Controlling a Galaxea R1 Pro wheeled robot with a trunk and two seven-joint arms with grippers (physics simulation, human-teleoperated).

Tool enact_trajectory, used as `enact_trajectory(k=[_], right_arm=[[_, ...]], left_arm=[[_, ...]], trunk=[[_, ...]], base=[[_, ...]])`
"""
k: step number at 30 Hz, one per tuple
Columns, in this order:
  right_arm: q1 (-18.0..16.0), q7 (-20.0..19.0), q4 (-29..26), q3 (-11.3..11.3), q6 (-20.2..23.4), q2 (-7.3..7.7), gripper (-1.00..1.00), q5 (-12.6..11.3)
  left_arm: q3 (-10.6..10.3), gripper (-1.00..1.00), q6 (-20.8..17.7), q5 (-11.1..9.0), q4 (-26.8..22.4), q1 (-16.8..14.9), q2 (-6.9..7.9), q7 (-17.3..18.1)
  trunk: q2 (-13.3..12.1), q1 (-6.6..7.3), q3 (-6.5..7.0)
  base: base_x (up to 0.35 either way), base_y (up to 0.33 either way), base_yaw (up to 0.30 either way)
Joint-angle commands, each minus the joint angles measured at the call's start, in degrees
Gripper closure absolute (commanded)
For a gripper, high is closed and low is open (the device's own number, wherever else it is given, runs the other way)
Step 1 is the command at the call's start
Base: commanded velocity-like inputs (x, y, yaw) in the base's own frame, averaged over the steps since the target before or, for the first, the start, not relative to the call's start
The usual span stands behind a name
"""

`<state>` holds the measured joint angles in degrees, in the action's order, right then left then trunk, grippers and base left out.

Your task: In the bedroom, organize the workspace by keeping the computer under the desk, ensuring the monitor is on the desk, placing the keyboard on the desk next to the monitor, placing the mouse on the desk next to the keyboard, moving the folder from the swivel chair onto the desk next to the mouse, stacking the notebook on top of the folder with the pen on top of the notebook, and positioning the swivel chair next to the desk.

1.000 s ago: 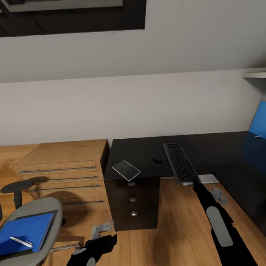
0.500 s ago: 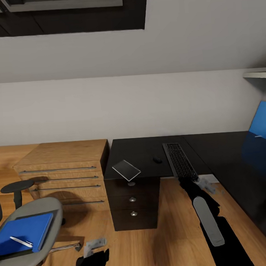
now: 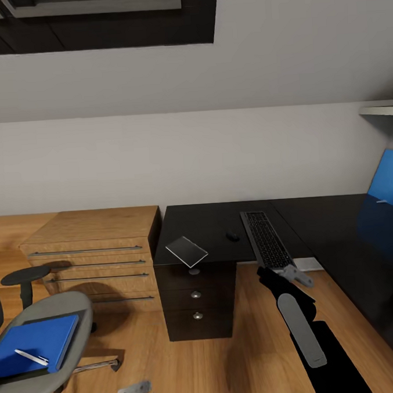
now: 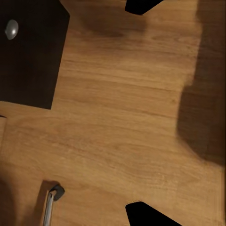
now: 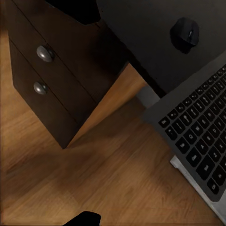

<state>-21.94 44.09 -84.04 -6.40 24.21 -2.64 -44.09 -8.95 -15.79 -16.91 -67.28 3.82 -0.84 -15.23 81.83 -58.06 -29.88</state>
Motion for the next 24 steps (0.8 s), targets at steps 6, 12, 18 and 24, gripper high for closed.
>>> enact_trajectory(k=[6, 12, 18, 24], right_arm=[[0.0, 0.5, 0.4, -0.2, 0.3, 0.02, -1.0, -0.3], [0.0, 0.4, 1.6, -1.3, 0.2, 0.04, -1.0, 0.1], [0.0, 0.4, 1.9, -3.7, 0.2, 0.1, -1.0, 1.6], [0.1, 0.2, 3.2, -5.7, 0.2, 0.1, -1.0, 4.4]], left_arm=[[-0.1, -1.0, 0.2, -0.6, 1.1, 0.0, 0.56, -0.5], [-0.2, -1.0, 3.6, -0.5, 2.7, 0.0, 0.73, -0.5], [-0.2, -1.0, 5.8, -0.5, 3.0, 0.0, 0.75, -0.5], [-0.2, -1.0, 6.5, -0.5, 3.9, 0.0, 0.7, -0.6]], trunk=[[0.0, 0.0, -0.05], [0.0, 0.0, -0.05], [0.0, 0.0, -0.05], [0.0, 0.0, -0.08]], base=[[0.0, 0.0, 0.0], [0.0, 0.0, 0.113], [0.0, 0.0, 0.225], [0.0, 0.0, 0.245]])
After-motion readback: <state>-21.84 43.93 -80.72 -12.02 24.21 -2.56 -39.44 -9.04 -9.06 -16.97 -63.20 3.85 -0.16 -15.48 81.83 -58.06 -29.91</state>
